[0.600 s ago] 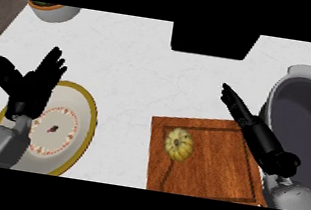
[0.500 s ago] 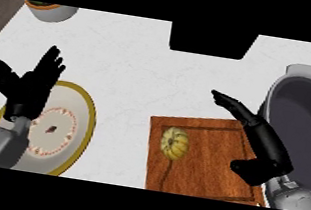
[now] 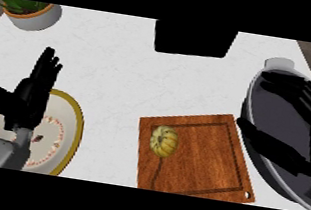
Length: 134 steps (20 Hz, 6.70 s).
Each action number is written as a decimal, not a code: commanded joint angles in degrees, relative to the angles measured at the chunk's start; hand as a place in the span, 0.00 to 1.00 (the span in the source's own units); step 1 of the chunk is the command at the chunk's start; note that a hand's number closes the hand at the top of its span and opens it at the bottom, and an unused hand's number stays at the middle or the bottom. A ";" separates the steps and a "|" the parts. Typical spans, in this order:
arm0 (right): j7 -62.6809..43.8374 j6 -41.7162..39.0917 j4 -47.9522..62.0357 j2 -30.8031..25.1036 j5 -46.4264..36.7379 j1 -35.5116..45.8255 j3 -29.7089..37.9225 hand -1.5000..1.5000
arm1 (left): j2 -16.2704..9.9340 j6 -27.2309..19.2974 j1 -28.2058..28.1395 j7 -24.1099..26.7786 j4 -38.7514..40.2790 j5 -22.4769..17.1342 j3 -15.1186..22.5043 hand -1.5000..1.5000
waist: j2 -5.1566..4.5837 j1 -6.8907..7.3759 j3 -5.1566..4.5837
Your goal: Pick the squash from the cutting board and place it in the pot
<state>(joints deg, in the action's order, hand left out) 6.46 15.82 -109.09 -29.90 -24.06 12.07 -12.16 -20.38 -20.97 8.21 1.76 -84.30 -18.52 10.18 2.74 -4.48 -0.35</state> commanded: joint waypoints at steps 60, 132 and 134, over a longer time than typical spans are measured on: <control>-56.60 -20.23 24.85 27.86 -67.27 -1.24 -33.89 1.00 | 9.61 2.40 -7.28 5.90 -5.94 9.26 2.94 0.50 | -2.74 4.72 0.35; -89.95 -7.44 43.03 28.92 -101.65 35.31 73.85 1.00 | 11.02 6.22 -5.49 6.07 -4.12 10.96 -0.39 0.50 | -3.02 5.37 0.41; -89.06 -4.69 42.57 29.78 -98.66 32.21 76.99 1.00 | 10.29 6.81 -6.29 6.55 -5.16 10.36 -1.15 0.50 | -2.99 5.50 0.45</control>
<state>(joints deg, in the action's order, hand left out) -70.34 4.52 -65.94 -1.85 -126.18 46.56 61.20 -9.41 -14.66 2.55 8.39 -88.49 -7.76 9.66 -0.38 1.17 0.06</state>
